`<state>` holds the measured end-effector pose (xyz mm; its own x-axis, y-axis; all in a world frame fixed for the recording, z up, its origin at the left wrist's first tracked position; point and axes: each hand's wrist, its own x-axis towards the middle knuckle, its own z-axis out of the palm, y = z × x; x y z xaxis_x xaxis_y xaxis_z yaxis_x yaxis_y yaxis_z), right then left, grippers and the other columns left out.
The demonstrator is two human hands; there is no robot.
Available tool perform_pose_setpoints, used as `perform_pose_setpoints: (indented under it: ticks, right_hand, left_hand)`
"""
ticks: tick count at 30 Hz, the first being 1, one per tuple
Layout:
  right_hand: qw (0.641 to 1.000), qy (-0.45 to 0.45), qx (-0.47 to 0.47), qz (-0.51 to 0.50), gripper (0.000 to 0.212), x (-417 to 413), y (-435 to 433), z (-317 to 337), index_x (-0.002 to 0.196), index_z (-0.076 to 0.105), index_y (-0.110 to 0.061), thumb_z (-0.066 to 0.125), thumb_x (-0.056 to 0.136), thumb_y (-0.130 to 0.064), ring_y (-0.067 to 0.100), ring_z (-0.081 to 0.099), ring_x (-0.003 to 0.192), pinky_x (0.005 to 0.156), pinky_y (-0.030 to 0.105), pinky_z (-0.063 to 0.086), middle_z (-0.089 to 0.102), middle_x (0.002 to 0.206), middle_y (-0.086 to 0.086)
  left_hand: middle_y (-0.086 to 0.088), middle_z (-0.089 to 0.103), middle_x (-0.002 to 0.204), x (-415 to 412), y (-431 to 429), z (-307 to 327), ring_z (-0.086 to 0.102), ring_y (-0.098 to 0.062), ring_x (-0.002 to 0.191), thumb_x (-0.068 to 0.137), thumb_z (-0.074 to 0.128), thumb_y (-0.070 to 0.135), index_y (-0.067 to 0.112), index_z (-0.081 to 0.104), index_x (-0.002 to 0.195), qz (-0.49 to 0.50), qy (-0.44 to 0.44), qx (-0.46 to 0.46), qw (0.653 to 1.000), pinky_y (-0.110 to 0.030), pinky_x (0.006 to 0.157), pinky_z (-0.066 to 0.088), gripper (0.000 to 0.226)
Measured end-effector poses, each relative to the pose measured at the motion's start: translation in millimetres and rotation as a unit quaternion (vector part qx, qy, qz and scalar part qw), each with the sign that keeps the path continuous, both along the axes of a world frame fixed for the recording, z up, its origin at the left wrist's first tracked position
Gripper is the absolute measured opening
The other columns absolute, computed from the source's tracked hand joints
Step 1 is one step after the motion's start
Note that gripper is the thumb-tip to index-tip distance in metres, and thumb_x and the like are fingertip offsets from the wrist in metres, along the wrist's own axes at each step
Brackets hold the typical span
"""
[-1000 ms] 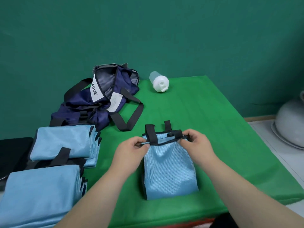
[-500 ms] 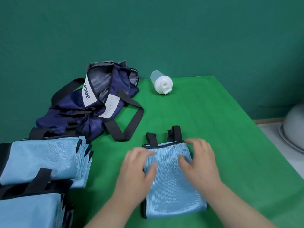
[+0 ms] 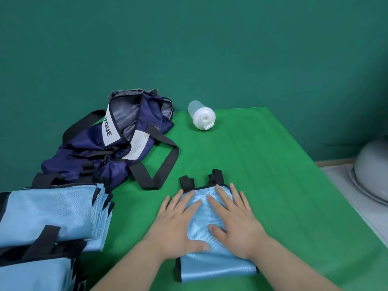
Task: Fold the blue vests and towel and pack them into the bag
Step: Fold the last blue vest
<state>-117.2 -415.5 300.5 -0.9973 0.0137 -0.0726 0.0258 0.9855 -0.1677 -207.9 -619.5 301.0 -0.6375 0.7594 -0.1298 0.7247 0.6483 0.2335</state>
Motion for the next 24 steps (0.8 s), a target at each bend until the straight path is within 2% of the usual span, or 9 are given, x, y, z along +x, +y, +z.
perform_pose_setpoints:
  ticks: [6, 11, 14, 17, 20, 22, 24]
  right_hand:
    - [1.0, -0.017, -0.006, 0.011, 0.082, 9, -3, -1, 0.159, -0.003, -0.034, 0.026, 0.09, -0.067, 0.021, -0.026, 0.15, 0.124, 0.041, -0.011, -0.022, 0.164, -0.008]
    - [0.999, -0.021, -0.046, 0.009, 0.078, 27, -7, -4, 0.159, 0.002, -0.038, 0.033, 0.092, -0.066, 0.015, -0.025, 0.15, 0.124, 0.037, -0.01, -0.02, 0.162, -0.017]
    - [0.988, -0.012, -0.156, -0.006, 0.063, 23, 2, 6, 0.156, 0.021, -0.042, 0.046, 0.099, -0.051, 0.012, -0.018, 0.152, 0.125, 0.04, -0.001, -0.009, 0.162, -0.023]
    - [0.967, 0.042, -0.249, -0.038, 0.047, 41, 10, 17, 0.146, 0.044, -0.041, 0.052, 0.1, -0.041, 0.008, -0.014, 0.152, 0.125, 0.038, 0.004, 0.006, 0.162, -0.026]
    - [0.977, 0.043, -0.21, 0.016, 0.055, 85, 6, 15, 0.14, 0.05, -0.041, 0.052, 0.088, -0.061, 0.003, -0.012, 0.151, 0.124, 0.033, 0.004, 0.014, 0.158, -0.025]
    - [0.983, 0.033, -0.167, 0.069, 0.066, 113, -1, 6, 0.136, 0.054, -0.04, 0.056, 0.079, -0.072, 0.001, -0.006, 0.15, 0.122, 0.029, 0.004, 0.02, 0.153, -0.025]
    - [0.986, 0.027, -0.146, 0.074, 0.067, 125, -4, -2, 0.133, 0.056, -0.04, 0.058, 0.076, -0.073, 0.0, 0.0, 0.149, 0.122, 0.029, 0.006, 0.025, 0.149, -0.025]
  left_hand:
    - [0.009, -0.016, 0.164, 6, -3, -1, -0.02, -0.017, 0.149, 0.06, 0.042, 0.1, 0.036, -0.004, 0.157, -0.028, 0.017, -0.017, 0.999, -0.041, 0.121, -0.014, 0.125]
    - [0.013, -0.022, 0.162, 25, -15, -3, -0.029, -0.014, 0.147, 0.067, 0.04, 0.097, 0.039, -0.004, 0.157, -0.033, -0.004, -0.017, 0.999, -0.046, 0.121, -0.013, 0.116]
    - [0.017, -0.014, 0.164, 27, -18, 7, -0.032, -0.012, 0.146, 0.081, 0.034, 0.085, 0.042, 0.015, 0.156, -0.011, 0.001, 0.029, 1.0, -0.049, 0.121, -0.013, 0.088]
    - [0.026, 0.009, 0.16, 45, -29, 17, -0.02, -0.007, 0.149, 0.084, 0.032, 0.072, 0.044, 0.046, 0.14, 0.066, -0.011, 0.158, 0.985, -0.039, 0.122, -0.013, 0.065]
    - [0.032, 0.028, 0.147, 80, -41, 21, 0.002, 0.004, 0.145, 0.08, 0.035, 0.071, 0.043, 0.058, 0.126, 0.092, -0.043, 0.2, 0.974, -0.032, 0.121, 0.0, 0.058]
    - [0.029, 0.035, 0.143, 106, -47, 22, 0.011, 0.009, 0.137, 0.078, 0.041, 0.077, 0.042, 0.059, 0.128, 0.043, -0.06, 0.161, 0.984, -0.034, 0.121, 0.01, 0.063]
    - [0.023, 0.035, 0.147, 122, -51, 22, 0.013, 0.009, 0.133, 0.078, 0.047, 0.079, 0.04, 0.053, 0.136, 0.008, -0.048, 0.1, 0.994, -0.033, 0.121, 0.011, 0.069]
